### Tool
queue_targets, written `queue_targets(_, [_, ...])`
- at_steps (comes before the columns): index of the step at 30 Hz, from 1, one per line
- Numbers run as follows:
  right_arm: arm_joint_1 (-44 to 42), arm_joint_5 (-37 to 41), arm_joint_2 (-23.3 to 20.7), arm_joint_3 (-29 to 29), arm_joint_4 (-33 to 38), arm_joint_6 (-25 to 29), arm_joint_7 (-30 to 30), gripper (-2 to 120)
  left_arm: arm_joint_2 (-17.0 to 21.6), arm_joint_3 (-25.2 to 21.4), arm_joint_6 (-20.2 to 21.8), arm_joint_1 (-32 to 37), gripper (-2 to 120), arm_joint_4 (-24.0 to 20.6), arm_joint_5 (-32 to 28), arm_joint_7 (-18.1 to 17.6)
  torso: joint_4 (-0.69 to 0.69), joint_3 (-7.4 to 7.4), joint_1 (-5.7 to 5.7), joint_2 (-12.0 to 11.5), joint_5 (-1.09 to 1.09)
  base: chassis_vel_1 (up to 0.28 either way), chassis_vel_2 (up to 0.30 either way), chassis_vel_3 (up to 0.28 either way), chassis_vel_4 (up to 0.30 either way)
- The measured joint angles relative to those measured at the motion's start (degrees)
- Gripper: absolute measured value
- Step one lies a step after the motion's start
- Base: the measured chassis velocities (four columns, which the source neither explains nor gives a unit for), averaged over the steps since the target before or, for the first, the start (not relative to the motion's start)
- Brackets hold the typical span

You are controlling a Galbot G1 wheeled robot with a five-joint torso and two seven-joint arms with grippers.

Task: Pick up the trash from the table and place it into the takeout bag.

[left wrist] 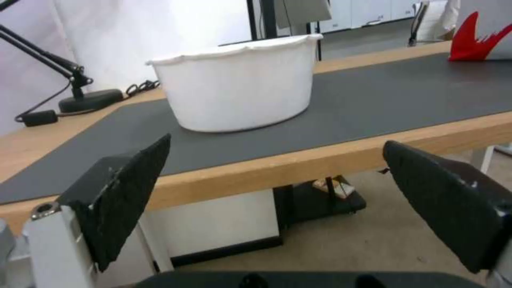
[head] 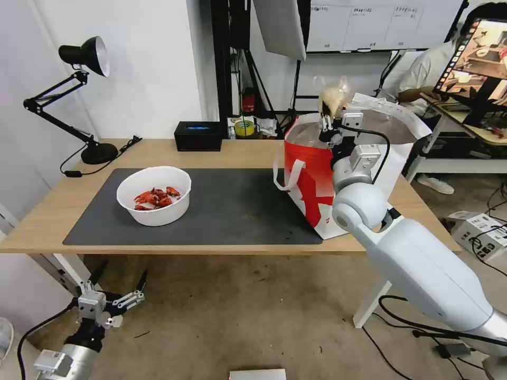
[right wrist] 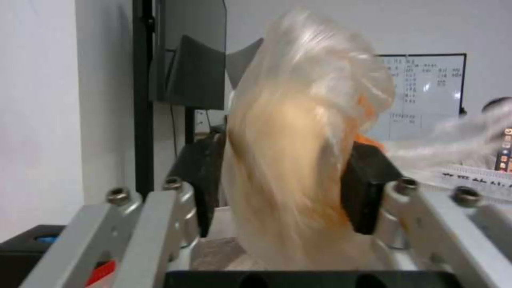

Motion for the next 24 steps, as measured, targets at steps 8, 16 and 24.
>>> queue_targets(8, [-0.1,0.2,-0.1,0.1,0.2,-0.5,0.1,80,0.0,-0.2,0.0,0.0,100,0.0,0.1,0.0,0.0,0.0,0.0,0.0,0.0,0.0,0.0,0.0,0.0])
queue_targets(16, [0.4,0.7,-0.4,-0.2,0.4,-0.7,-0.1,100,0.0,-0.5,0.0,0.2,100,-0.2,0.1,0.0,0.0,0.0,0.0,0.0,0.0,0.0,0.0,0.0,0.0])
queue_targets(24, [0.2,1.2,-0.7,-0.1,0.6,-0.8,-0.3,100,0.1,-0.5,0.1,0.0,100,-0.3,0.0,0.0,0.0,0.0,0.0,0.0,0.0,0.0,0.0,0.0,0.0])
